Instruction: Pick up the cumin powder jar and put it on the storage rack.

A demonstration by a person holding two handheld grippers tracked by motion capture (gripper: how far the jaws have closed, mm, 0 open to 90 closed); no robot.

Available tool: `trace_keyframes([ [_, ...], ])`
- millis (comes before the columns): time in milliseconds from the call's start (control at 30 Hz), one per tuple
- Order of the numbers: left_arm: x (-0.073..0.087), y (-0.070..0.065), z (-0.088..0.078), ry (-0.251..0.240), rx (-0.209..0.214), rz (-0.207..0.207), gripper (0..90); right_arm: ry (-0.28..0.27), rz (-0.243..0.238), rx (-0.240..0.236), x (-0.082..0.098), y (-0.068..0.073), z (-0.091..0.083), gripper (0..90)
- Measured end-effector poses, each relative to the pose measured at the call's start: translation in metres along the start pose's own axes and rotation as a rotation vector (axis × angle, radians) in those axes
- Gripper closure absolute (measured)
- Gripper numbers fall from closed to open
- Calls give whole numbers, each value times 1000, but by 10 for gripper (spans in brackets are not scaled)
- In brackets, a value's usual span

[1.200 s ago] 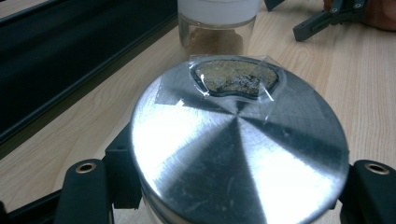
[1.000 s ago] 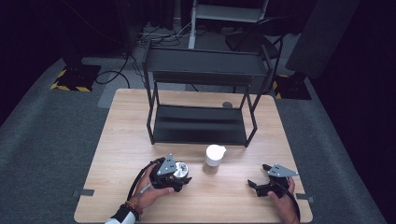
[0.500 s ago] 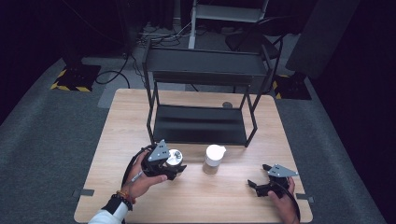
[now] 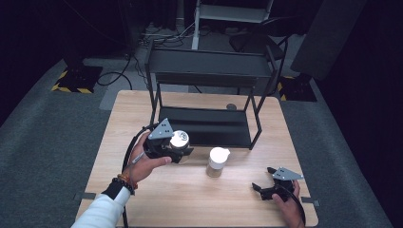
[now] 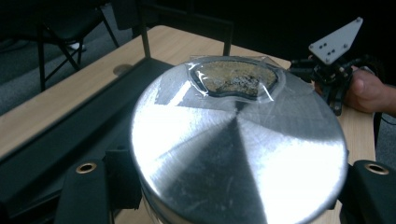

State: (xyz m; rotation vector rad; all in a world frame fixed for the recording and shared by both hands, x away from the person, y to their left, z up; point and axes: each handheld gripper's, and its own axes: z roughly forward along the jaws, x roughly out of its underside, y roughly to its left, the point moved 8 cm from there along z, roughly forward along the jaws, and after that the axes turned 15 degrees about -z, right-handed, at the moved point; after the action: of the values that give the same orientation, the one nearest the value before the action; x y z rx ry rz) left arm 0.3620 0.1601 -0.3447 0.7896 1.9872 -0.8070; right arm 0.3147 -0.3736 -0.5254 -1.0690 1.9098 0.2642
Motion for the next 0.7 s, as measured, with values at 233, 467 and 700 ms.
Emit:
trace_keyframes([
  [233, -46, -2, -8, 4, 11, 56, 313, 0, 2, 0, 0, 0, 0, 0],
  [467, -85, -5, -12, -25, 22, 79, 312, -3, 6, -1, 1, 0, 0, 1],
  [700, -112, -2, -11, -30, 49, 56, 313, -3, 5, -1, 1, 0, 0, 1],
])
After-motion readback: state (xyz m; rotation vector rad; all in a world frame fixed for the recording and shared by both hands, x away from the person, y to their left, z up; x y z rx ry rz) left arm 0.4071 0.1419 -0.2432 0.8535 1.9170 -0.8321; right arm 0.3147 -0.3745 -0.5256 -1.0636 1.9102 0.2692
